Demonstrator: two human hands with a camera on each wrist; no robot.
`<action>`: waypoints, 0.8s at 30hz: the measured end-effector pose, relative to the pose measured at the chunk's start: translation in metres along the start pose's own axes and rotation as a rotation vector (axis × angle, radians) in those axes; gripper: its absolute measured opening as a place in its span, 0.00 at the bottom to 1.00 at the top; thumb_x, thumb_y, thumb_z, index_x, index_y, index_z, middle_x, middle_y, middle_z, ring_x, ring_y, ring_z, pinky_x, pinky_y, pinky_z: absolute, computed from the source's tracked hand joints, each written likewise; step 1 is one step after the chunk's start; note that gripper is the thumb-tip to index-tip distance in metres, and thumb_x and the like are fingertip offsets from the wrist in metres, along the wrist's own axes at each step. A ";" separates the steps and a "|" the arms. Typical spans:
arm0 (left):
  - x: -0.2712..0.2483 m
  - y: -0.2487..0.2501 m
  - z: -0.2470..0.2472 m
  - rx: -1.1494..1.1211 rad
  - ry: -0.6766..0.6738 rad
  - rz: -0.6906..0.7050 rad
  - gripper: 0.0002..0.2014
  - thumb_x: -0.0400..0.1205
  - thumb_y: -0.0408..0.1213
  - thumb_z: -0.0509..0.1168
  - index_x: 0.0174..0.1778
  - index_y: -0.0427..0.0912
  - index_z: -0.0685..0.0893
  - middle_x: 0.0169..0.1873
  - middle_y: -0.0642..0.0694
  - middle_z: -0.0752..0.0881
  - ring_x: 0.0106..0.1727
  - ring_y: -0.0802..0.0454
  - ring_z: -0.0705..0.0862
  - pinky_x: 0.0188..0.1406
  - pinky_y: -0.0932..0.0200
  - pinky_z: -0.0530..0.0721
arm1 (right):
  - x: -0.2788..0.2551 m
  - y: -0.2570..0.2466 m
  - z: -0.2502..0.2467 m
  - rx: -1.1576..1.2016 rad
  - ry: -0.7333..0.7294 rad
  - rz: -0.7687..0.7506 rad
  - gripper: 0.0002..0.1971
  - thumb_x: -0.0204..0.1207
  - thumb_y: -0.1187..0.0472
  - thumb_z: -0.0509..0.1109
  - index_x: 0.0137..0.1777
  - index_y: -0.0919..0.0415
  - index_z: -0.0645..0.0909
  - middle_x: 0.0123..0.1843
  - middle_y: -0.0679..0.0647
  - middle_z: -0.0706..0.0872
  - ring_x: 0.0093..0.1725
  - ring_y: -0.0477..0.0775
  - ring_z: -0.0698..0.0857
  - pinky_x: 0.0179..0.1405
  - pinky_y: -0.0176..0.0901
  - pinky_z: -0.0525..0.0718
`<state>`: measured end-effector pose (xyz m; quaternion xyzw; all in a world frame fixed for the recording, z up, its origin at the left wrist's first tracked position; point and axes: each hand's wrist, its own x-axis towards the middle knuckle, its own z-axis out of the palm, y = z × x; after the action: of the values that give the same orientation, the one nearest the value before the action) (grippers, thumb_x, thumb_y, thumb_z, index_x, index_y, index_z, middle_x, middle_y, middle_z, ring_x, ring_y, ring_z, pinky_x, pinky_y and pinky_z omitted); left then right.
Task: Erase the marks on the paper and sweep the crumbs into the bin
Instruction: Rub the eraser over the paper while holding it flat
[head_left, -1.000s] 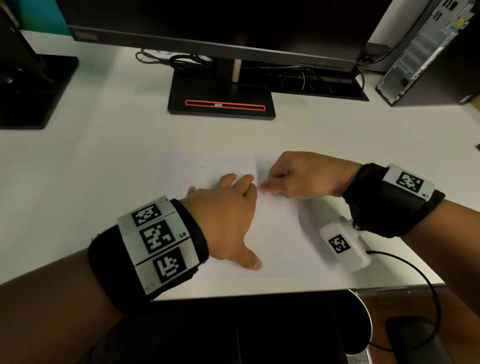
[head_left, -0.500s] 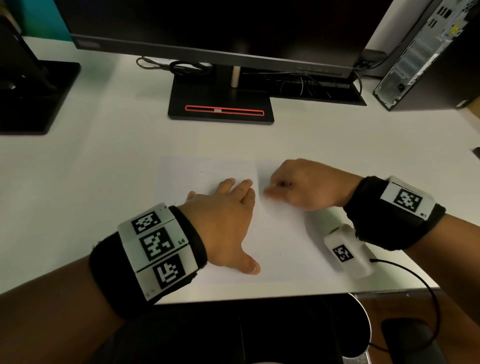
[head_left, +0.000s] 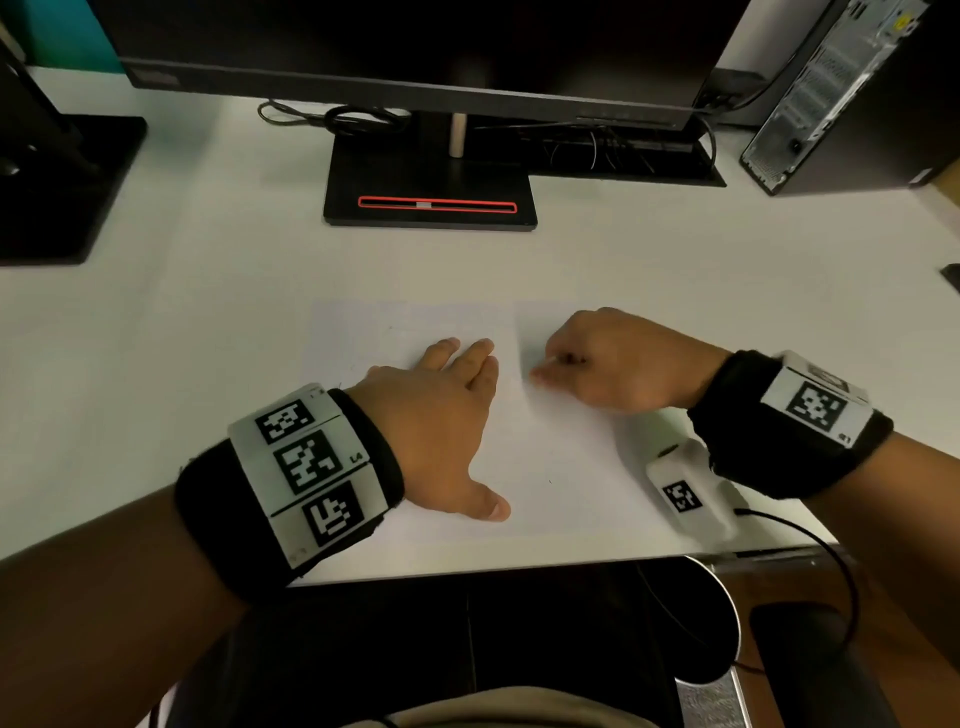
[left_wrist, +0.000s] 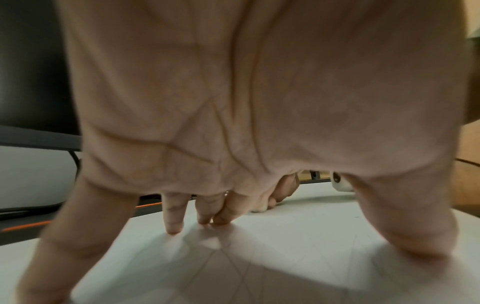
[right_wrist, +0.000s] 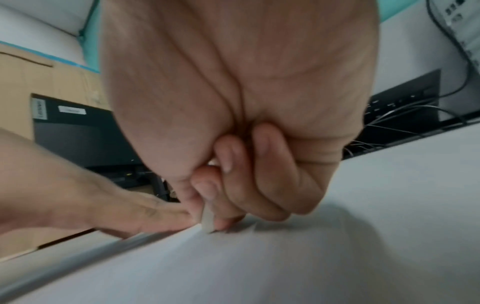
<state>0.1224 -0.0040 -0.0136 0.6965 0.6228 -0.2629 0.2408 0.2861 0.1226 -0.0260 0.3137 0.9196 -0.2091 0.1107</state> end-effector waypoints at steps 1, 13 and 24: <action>0.001 0.000 0.000 0.004 0.004 0.000 0.63 0.74 0.75 0.62 0.86 0.42 0.30 0.84 0.52 0.25 0.86 0.49 0.30 0.80 0.33 0.66 | 0.000 -0.002 0.004 -0.003 -0.012 -0.028 0.24 0.86 0.49 0.63 0.31 0.64 0.73 0.27 0.53 0.76 0.28 0.50 0.72 0.33 0.46 0.72; 0.002 -0.003 0.002 0.010 0.017 0.011 0.63 0.73 0.76 0.62 0.87 0.42 0.32 0.85 0.52 0.26 0.86 0.50 0.30 0.78 0.36 0.69 | -0.004 -0.010 0.008 0.004 -0.114 -0.075 0.24 0.86 0.47 0.64 0.32 0.63 0.74 0.26 0.50 0.74 0.26 0.47 0.71 0.31 0.43 0.72; 0.001 -0.001 0.001 0.019 0.007 0.005 0.63 0.73 0.76 0.61 0.86 0.42 0.31 0.84 0.51 0.26 0.86 0.49 0.30 0.78 0.36 0.69 | -0.001 -0.007 -0.004 -0.014 -0.136 -0.031 0.23 0.86 0.47 0.64 0.33 0.63 0.75 0.28 0.50 0.74 0.29 0.49 0.71 0.32 0.43 0.72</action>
<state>0.1211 -0.0036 -0.0146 0.7012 0.6193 -0.2658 0.2326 0.2824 0.1187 -0.0201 0.2836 0.9161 -0.2253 0.1718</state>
